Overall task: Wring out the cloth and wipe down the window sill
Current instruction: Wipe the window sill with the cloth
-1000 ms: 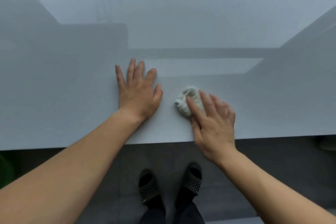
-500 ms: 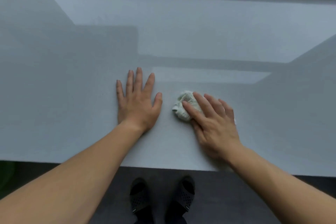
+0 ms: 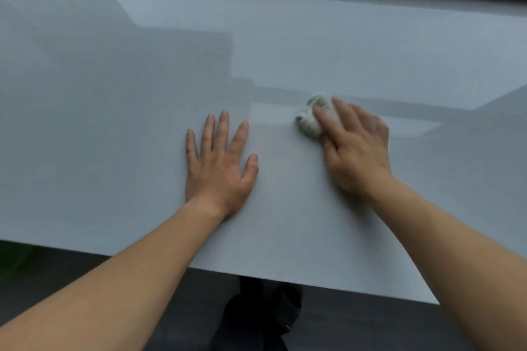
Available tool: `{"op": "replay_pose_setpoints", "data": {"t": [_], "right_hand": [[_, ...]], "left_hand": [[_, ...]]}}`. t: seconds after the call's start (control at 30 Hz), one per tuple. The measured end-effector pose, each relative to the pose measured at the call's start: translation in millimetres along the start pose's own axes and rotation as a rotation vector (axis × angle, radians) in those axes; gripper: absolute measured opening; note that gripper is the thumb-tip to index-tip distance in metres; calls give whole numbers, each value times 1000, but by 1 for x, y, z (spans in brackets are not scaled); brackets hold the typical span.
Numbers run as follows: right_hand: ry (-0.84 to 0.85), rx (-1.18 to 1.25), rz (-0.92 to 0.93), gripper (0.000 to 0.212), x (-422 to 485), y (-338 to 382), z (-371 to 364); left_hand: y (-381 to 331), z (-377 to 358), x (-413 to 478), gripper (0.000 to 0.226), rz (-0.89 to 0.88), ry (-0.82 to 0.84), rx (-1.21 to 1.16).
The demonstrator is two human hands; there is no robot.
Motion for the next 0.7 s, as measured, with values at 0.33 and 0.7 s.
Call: {"op": "replay_pose_setpoints", "data": {"t": [0.33,0.7], "right_hand": [[13,-37,120,54,46,2,5],[-14,-13,45,52,116,-8,13]], "left_hand": [[-6,20,17,60,-13,-44,-156],[-39,35,196,64,-65,8,-204]]}}
Point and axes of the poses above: each hand's wrist, its own x-axis towards the middle knuckle, its own z-axis out of the back of the hand, y = z × x, the point moved 5 cm from there along x, towards the middle knuckle, and after that the axes turned 3 degrees about y, right-handed, at the moved point
